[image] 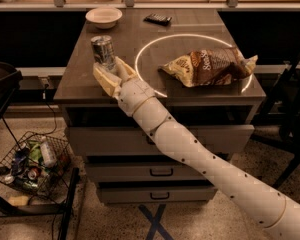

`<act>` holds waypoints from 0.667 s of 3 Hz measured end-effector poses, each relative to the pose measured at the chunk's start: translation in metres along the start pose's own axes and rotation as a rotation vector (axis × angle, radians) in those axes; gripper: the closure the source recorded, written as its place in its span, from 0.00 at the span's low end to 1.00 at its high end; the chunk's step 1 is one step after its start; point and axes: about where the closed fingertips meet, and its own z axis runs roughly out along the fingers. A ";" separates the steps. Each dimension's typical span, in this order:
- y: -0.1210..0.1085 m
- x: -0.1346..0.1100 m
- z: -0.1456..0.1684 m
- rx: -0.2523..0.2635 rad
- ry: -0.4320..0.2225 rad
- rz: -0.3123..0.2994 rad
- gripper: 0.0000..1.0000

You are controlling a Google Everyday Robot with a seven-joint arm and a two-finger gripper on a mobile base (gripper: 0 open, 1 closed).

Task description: Place redbull can upright

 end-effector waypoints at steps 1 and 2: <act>0.000 0.000 0.000 0.000 0.000 0.000 0.13; 0.000 0.000 0.000 0.000 0.000 0.000 0.00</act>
Offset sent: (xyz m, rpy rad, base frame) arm 0.0000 0.0000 0.0003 0.0000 0.0000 0.0001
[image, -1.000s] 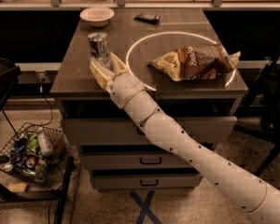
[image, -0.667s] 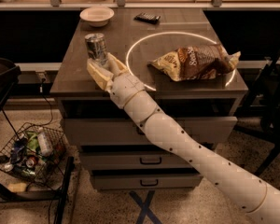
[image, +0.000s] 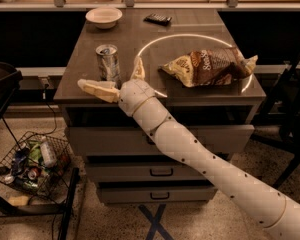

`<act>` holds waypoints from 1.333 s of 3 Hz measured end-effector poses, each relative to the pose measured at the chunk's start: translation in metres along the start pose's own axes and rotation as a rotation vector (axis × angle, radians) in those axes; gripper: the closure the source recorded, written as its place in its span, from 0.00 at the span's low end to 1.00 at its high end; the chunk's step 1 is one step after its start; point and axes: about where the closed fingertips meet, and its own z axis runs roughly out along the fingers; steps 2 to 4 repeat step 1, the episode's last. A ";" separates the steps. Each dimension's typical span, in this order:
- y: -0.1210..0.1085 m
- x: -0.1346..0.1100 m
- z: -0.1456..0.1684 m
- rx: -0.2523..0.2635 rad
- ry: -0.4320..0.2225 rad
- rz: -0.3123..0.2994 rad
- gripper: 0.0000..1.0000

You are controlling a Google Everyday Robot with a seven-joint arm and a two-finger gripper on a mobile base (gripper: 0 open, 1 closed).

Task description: Place redbull can upright

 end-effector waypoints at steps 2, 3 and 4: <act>0.000 0.000 0.000 0.000 0.000 0.000 0.00; 0.000 0.000 0.000 0.000 0.000 0.000 0.00; 0.000 0.000 0.000 0.000 0.000 0.000 0.00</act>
Offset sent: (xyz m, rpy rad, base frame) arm 0.0000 0.0000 0.0000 0.0000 0.0000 0.0000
